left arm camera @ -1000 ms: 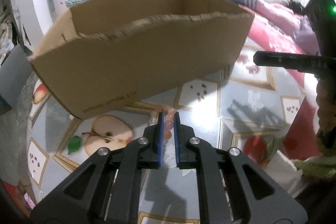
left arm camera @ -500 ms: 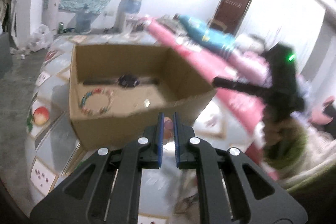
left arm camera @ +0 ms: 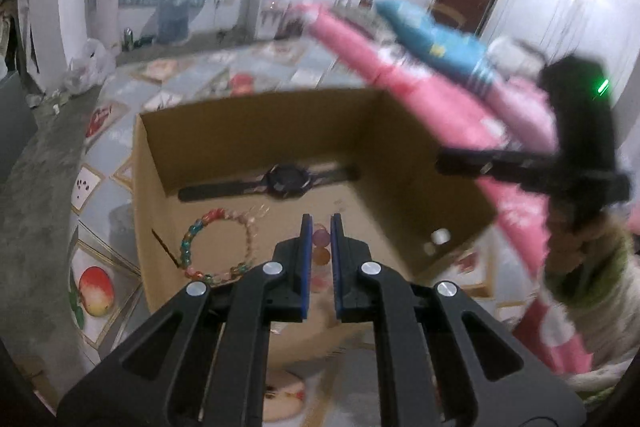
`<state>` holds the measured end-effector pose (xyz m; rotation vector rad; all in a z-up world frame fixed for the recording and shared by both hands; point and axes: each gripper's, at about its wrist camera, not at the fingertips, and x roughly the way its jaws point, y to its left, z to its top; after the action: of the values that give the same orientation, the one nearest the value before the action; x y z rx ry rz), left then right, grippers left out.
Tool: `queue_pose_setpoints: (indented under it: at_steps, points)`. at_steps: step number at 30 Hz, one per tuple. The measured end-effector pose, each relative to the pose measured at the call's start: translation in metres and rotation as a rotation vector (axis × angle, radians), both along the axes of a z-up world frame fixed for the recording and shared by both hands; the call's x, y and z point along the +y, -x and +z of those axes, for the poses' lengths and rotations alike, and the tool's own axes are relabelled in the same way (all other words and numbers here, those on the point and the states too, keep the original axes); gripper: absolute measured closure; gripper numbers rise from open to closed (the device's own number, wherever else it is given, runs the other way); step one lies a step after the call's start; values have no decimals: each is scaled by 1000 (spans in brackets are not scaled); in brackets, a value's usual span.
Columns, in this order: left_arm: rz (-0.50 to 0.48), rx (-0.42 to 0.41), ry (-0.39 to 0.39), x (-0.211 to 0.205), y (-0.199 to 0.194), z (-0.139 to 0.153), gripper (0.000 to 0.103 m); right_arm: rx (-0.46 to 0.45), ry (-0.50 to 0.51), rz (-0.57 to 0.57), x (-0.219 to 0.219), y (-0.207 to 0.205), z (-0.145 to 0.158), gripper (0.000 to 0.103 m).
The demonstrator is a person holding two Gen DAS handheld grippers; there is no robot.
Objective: Organize jewelry
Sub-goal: 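Lift the held bracelet and ring and carry them over the box, then open both tools to drop the bracelet and ring into the box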
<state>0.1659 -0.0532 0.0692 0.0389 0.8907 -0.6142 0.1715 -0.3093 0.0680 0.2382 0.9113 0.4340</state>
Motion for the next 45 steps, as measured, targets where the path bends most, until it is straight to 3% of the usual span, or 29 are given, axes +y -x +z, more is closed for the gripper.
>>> queue_pose_setpoints:
  at_steps: [6,11,16,23,26,33,37,45]
  points:
    - [-15,128,-129,-16,-17,-40,95,25,20,18,1,-19,-8,91]
    - [-13,146,-109,-14,-17,-41,78,53,26,29,0,-30,-16,91]
    - [32,95,-65,2,-12,-23,75,97,59,55,5,-38,-26,91]
    - [149,-105,-40,34,13,22,51,111,146,63,11,-45,-30,90]
    - [183,-139,-35,46,19,31,41,110,137,58,9,-46,-29,90]
    - [233,-106,-33,63,22,25,37,108,142,51,6,-45,-25,89]
    - [254,-90,-24,68,23,20,36,99,153,51,6,-43,-21,76]
    - [277,-51,-13,77,24,9,28,55,109,-13,-13,-34,-4,76]
